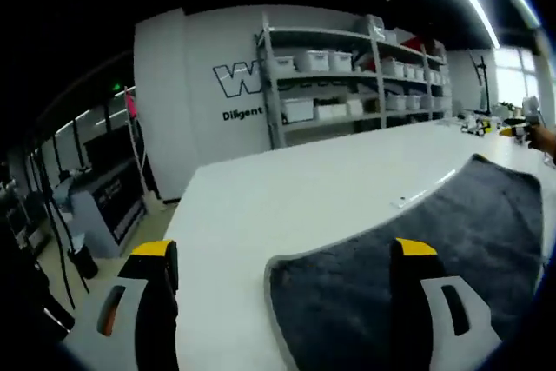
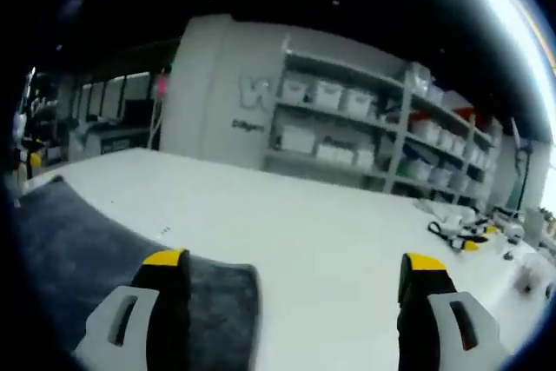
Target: Open the folded towel by lifting each exposed corner and separating the folded layers until the towel lies flat within the target outline without major curled edges
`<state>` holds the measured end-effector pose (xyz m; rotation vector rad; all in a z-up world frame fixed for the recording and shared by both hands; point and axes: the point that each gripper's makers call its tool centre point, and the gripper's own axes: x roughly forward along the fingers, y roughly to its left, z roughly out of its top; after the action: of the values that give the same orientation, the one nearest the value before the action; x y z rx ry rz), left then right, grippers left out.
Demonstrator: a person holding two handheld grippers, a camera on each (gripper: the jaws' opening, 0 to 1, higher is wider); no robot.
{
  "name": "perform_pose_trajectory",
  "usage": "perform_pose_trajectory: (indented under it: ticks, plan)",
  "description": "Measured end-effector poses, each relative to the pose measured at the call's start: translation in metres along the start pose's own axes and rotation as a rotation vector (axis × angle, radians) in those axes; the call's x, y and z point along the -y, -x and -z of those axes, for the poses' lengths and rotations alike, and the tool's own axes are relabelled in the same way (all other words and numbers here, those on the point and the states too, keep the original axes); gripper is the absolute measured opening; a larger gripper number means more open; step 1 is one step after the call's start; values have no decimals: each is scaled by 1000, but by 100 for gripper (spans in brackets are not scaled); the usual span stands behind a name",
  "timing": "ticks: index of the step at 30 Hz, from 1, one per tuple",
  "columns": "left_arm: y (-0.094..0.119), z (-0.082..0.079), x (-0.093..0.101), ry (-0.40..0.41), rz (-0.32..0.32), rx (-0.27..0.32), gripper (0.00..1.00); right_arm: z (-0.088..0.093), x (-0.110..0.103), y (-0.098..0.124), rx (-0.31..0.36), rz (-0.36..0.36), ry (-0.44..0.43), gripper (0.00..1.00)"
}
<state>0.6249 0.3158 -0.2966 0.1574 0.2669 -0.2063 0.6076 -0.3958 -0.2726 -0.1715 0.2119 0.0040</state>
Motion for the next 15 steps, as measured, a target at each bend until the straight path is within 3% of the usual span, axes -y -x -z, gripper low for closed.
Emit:
perform_pose_trajectory:
  ticks: [8,15]
  plan:
    - [61,-13,-4,-9,-42,32,100,-24,0,57,42,-54,-36,100]
    - [116,-21,5,26,-14,86,100,-36,-8,122,90,-55,-10,100]
